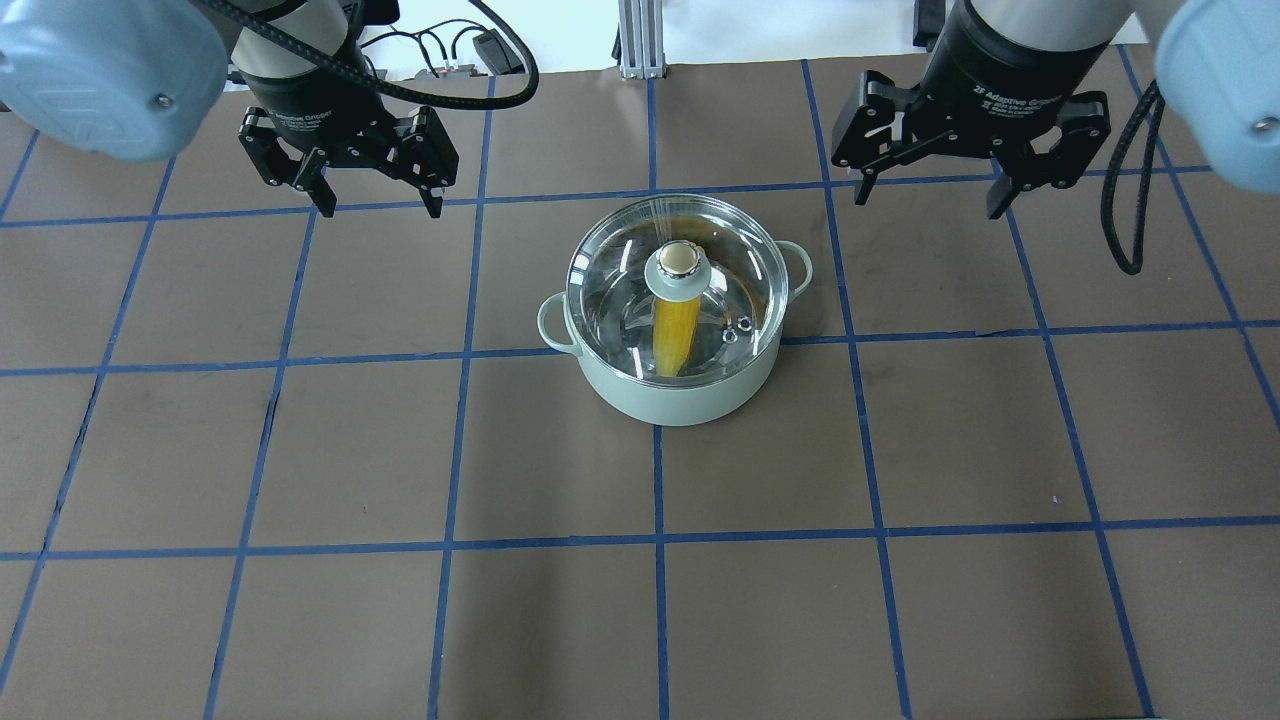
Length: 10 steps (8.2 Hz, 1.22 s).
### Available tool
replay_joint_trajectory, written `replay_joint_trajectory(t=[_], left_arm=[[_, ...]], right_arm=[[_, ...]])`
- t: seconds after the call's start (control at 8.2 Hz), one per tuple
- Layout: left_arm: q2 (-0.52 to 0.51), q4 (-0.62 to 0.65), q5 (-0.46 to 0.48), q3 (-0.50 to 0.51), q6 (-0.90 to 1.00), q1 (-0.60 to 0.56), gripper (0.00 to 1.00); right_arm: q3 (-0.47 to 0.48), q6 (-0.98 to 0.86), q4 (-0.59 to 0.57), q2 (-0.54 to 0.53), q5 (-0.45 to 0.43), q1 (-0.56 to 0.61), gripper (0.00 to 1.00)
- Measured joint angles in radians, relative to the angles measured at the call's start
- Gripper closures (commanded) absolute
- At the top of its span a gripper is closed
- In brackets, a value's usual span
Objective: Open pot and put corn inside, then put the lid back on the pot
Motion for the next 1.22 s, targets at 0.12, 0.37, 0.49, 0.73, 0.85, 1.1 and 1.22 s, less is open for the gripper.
replay_joint_trajectory(t=[0.12, 0.37, 0.49, 0.73, 0.85, 1.1, 1.22], left_arm=[[0.000, 0.000, 0.001, 0.000, 0.000, 0.000, 0.00], [0.000, 0.001, 0.001, 0.000, 0.000, 0.000, 0.00], [0.000, 0.001, 0.001, 0.000, 0.000, 0.000, 0.00], [0.000, 0.001, 0.001, 0.000, 0.001, 0.000, 0.00], [0.000, 0.000, -0.002, 0.001, 0.001, 0.000, 0.00], [0.001, 0.000, -0.006, 0.001, 0.001, 0.000, 0.00], [0.002, 0.000, -0.006, 0.001, 0.002, 0.000, 0.00]], right_arm=[[0.001, -0.020, 0.004, -0.006, 0.000, -0.009, 0.00], [0.002, -0.034, 0.006, -0.008, -0.001, -0.013, 0.00], [0.003, -0.036, 0.005, -0.007, -0.001, -0.014, 0.00], [0.003, -0.043, -0.002, -0.006, -0.001, -0.018, 0.00], [0.003, -0.053, -0.009, -0.006, -0.001, -0.019, 0.00], [0.003, -0.064, -0.016, -0.005, -0.001, -0.021, 0.00], [0.003, -0.066, -0.018, -0.005, 0.000, -0.024, 0.00]])
